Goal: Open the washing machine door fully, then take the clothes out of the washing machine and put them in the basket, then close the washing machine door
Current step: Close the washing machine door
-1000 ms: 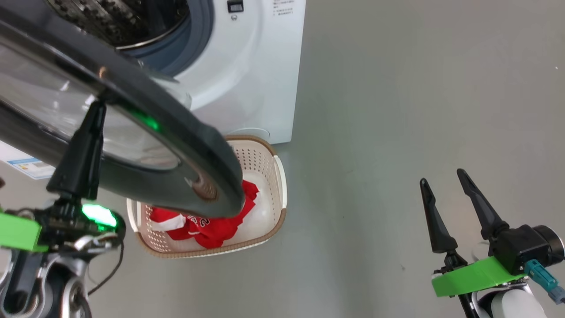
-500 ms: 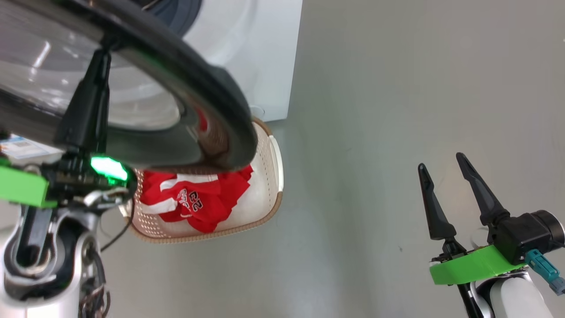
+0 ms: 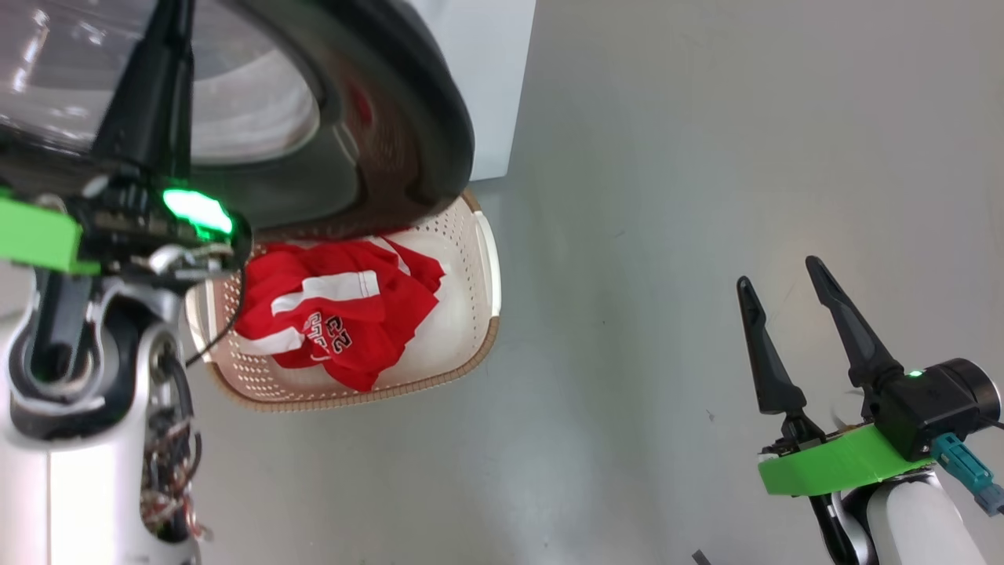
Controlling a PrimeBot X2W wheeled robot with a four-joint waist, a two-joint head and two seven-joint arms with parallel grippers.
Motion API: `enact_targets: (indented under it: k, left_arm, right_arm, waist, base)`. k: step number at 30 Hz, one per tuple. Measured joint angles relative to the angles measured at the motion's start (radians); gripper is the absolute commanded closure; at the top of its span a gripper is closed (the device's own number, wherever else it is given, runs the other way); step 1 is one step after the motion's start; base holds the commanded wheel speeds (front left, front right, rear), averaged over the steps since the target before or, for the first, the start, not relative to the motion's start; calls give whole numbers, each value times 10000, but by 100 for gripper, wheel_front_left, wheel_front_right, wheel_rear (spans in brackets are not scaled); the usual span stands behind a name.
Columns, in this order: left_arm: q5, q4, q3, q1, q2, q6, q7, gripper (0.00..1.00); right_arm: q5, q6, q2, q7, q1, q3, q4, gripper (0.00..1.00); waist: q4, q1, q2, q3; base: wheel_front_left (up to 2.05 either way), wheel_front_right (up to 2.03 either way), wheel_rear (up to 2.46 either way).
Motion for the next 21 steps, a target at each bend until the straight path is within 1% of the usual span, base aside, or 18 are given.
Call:
enact_targets:
  k: [7,13,20,21]
  left_arm:
    - [-36,765,4,-831,-15,-180,-71,100]
    - [25,1308,-15,-1046,-19,-364,-71,100]
    - [247,1557,-23,-956,-17,-788,-240,100]
    - [316,1553,-19,-851,-2,-871,-276,10]
  right_arm:
    - [0,0,-2,0,-320,94,2,0]
    - [0,0,-2,0,-349,111,40,0]
    - [0,0,-2,0,-348,117,182,0]
    - [0,0,-4,0,-348,117,219,0]
  waist:
    - [-112,0,0,260]
    - [-177,0,0,338]
    - [-98,0,0,39]
    - [-79,0,0,-32]
  base:
    - [0,0,0]
    - [0,0,0]
    - [0,0,0]
    - [0,0,0]
